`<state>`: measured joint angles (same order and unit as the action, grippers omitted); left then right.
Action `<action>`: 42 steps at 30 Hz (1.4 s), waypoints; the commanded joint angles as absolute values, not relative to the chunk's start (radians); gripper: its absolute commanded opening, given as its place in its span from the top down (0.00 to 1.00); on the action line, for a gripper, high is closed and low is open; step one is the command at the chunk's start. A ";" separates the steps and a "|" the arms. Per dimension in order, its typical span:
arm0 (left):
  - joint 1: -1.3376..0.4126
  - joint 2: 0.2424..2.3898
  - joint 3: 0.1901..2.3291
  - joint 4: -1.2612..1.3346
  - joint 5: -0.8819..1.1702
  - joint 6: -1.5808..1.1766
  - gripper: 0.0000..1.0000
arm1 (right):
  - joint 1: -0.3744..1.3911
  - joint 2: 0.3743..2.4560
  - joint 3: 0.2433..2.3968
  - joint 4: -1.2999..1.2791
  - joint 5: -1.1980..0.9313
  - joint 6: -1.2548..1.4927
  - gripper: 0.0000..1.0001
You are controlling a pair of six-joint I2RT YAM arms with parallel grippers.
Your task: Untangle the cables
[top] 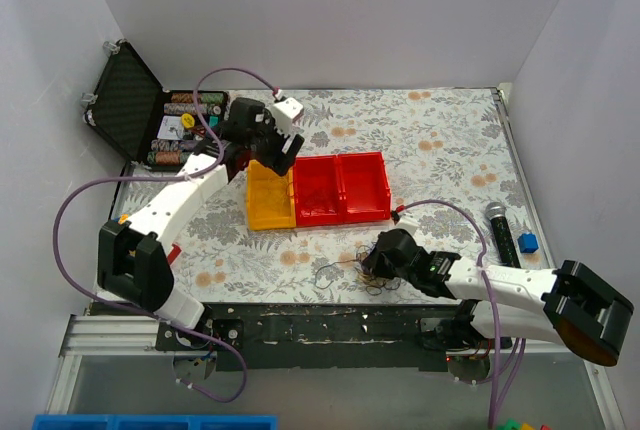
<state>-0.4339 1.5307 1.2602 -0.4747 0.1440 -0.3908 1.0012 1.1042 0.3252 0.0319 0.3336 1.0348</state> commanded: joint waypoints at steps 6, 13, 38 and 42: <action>-0.434 1.364 1.373 -0.658 0.377 -0.253 0.26 | 1.008 1.055 0.431 -0.072 0.333 0.908 0.78; -0.445 1.316 1.361 -0.750 0.535 -0.173 0.26 | 1.017 0.986 0.503 -0.028 0.276 0.781 0.60; -0.653 1.233 1.220 -0.864 0.542 -0.006 0.39 | 1.019 0.753 0.321 -0.267 0.295 0.795 0.49; -0.702 1.253 1.215 -0.842 0.531 -0.031 0.42 | 1.019 0.796 0.316 -0.209 0.299 0.784 0.63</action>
<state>-0.6647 1.2663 1.2198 -0.8673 0.5468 -0.0235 1.0149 0.7685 0.3176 -0.2859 0.3069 0.7822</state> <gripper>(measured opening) 0.597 0.421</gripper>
